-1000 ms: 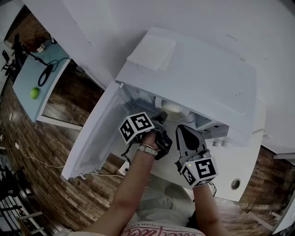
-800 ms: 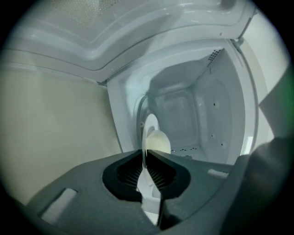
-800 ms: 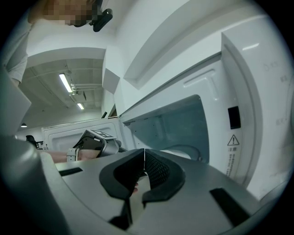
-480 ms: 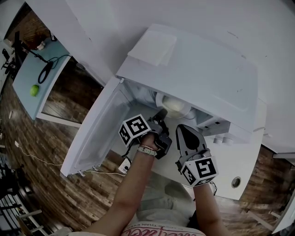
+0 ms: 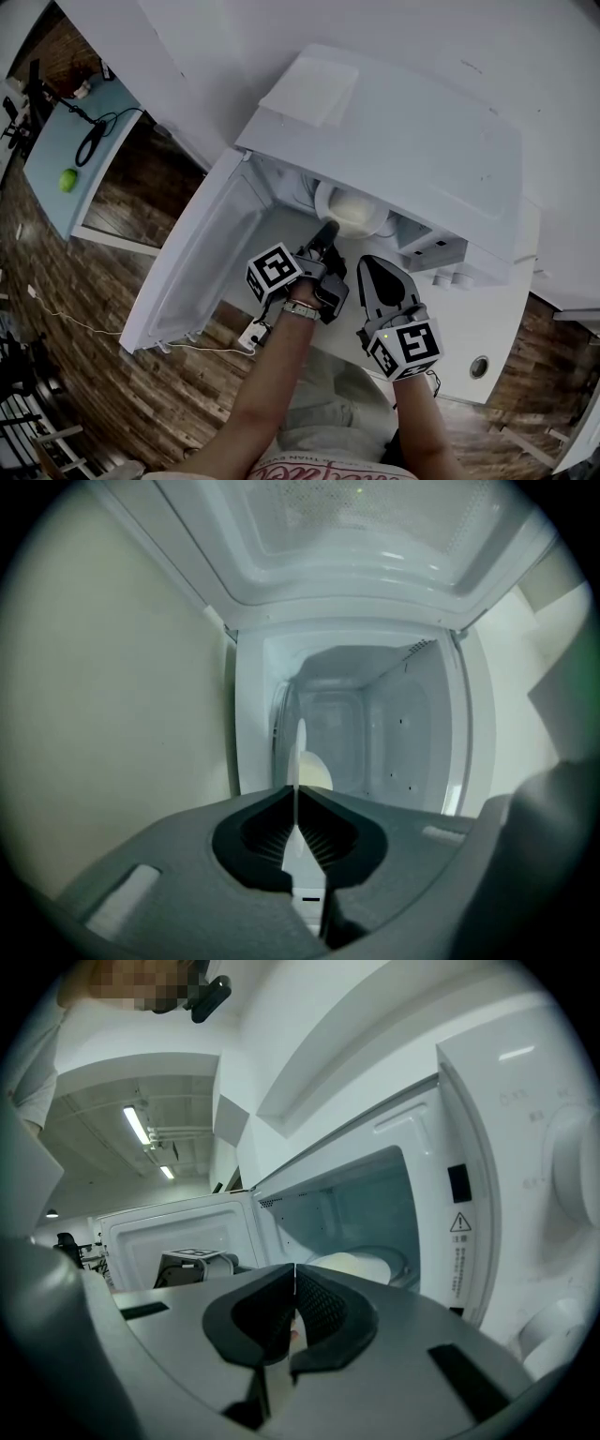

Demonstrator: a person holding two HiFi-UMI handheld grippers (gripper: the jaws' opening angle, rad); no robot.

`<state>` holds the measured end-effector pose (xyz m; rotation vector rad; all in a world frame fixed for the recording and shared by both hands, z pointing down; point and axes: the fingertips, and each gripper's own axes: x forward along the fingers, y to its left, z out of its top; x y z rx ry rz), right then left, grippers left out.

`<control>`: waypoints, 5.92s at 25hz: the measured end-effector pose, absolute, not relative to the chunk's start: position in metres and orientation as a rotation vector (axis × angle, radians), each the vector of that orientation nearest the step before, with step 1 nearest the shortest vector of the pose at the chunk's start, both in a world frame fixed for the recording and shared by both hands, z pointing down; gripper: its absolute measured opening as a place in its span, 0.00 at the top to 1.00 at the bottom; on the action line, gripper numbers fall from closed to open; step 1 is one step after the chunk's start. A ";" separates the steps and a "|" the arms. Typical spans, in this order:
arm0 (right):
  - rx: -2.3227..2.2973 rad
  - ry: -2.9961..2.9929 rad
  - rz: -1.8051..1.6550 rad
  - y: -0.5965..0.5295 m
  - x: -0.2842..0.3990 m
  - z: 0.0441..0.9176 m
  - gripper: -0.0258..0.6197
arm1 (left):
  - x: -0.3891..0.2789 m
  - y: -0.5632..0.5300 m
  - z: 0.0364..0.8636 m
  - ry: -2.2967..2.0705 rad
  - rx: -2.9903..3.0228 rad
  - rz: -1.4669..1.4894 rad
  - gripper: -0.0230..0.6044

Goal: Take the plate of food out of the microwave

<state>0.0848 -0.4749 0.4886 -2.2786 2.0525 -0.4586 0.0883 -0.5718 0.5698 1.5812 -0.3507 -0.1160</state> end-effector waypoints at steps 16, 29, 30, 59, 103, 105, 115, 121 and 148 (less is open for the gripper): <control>-2.264 2.068 -0.456 -0.464 0.077 0.489 0.94 | 0.080 -0.563 0.563 -0.349 1.606 -0.141 0.94; -2.225 2.122 -0.441 -0.455 0.064 0.487 0.94 | 0.063 -0.549 0.559 -0.357 1.614 -0.175 0.94; -2.222 2.126 -0.439 -0.454 0.063 0.486 0.94 | 0.061 -0.548 0.559 -0.359 1.614 -0.177 0.94; -2.173 2.144 -0.377 -0.423 0.035 0.469 0.94 | 0.000 -0.508 0.552 -0.393 1.598 -0.223 0.94; -2.140 2.257 -0.198 -0.402 0.022 0.392 0.94 | -0.067 -0.459 0.464 -0.365 1.567 -0.297 0.94; -2.132 2.267 -0.189 -0.401 0.021 0.388 0.94 | -0.069 -0.458 0.460 -0.373 1.577 -0.294 0.94; -2.136 2.259 -0.146 -0.395 0.025 0.364 0.94 | -0.076 -0.460 0.430 -0.386 1.544 -0.333 0.94; -2.164 2.219 -0.124 -0.393 0.033 0.349 0.94 | -0.070 -0.461 0.404 -0.355 1.558 -0.349 0.93; -2.309 1.963 0.004 -0.403 0.088 0.296 0.94 | 0.006 -0.478 0.344 -0.141 1.633 -0.245 0.93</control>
